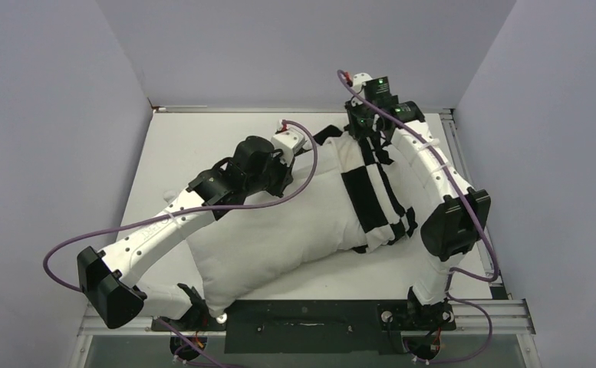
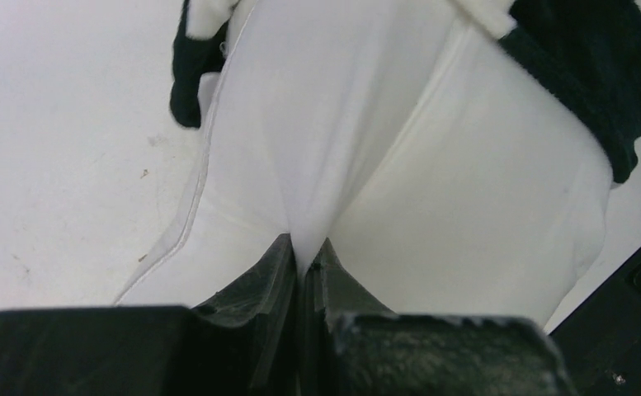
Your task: Remove the pillowcase from the pillow
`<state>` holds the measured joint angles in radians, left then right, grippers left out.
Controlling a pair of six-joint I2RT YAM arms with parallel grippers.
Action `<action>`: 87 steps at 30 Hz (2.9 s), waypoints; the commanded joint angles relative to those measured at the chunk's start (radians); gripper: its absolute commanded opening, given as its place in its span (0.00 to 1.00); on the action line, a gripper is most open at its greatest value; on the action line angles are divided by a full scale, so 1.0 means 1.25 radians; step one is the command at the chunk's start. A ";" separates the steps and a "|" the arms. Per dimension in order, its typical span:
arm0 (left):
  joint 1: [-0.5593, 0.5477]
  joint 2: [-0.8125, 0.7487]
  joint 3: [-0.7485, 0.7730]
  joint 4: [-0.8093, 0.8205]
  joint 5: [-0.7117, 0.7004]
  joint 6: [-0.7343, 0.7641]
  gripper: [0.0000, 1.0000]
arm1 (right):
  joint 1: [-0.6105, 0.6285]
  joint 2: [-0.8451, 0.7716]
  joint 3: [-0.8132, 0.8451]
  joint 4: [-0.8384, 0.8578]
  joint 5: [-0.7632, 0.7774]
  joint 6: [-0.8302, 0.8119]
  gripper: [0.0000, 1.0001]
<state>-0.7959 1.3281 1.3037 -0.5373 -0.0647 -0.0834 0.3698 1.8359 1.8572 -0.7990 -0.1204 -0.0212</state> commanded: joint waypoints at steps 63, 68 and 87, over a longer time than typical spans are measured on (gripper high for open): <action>-0.008 0.194 -0.122 0.139 -0.208 -0.049 0.41 | -0.045 -0.531 -0.915 0.338 -0.096 0.279 0.82; 0.065 0.181 -0.122 0.145 -0.198 -0.047 0.00 | -0.073 -0.508 -0.858 0.312 -0.057 0.244 0.37; 0.299 0.166 0.034 0.037 -0.122 -0.064 0.00 | -0.183 -0.647 -0.435 0.131 0.340 0.103 0.05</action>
<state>-0.4351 1.5501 1.2785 -0.4374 -0.2520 -0.1402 0.1440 1.1080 1.2274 -0.6334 0.1352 0.1558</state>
